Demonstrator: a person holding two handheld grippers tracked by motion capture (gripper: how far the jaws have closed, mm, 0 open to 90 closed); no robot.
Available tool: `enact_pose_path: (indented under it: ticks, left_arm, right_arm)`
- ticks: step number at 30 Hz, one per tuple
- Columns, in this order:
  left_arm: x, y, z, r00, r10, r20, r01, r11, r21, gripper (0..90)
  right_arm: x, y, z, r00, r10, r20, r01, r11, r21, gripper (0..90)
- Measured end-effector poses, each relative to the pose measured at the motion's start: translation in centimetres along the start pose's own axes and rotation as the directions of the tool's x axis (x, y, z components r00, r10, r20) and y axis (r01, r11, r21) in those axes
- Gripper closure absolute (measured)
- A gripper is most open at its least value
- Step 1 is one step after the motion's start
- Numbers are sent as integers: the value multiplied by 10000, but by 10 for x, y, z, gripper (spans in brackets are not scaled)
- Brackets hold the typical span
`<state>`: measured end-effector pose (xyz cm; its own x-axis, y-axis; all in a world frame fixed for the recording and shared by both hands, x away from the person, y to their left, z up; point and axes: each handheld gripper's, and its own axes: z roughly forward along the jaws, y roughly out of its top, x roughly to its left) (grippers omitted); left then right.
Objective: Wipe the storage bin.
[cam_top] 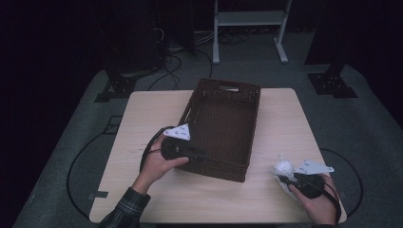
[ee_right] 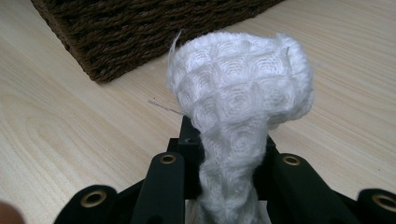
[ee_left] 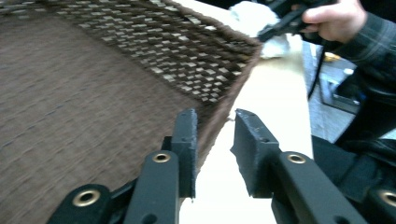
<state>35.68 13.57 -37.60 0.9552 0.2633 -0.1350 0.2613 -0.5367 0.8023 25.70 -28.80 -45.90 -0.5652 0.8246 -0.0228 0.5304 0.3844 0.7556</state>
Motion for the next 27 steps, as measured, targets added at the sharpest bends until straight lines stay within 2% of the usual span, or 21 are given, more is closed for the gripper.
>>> enact_pose_path:
  ticks: [7, 13, 18, 20, 27]
  left_arm:
    - [15, -18, -30, 9964, -357, -767, 351, 9993, -87, 625]
    - [23, -31, -40, 9911, -564, -1209, 586, 9982, 145, 611]
    - [27, -38, -37, 9914, -623, -1147, 688, 9962, 530, 626]
    - [26, -37, -37, 9919, -591, -1127, 654, 9964, 533, 643]
    - [18, -33, -29, 9980, -367, -515, 406, 9962, 768, 700]
  right_arm:
    - [-1, 1, 2, 10000, -30, -21, 30, 10000, -22, 723]
    - [-2, 1, 2, 10000, -49, -38, 49, 10000, -11, 721]
    - [-2, 2, 3, 10000, -45, -53, 45, 10000, 6, 720]
    - [-2, 1, 3, 10000, -47, -55, 47, 10000, -4, 720]
    - [-3, 1, 3, 10000, -43, -27, 43, 10000, -17, 719]
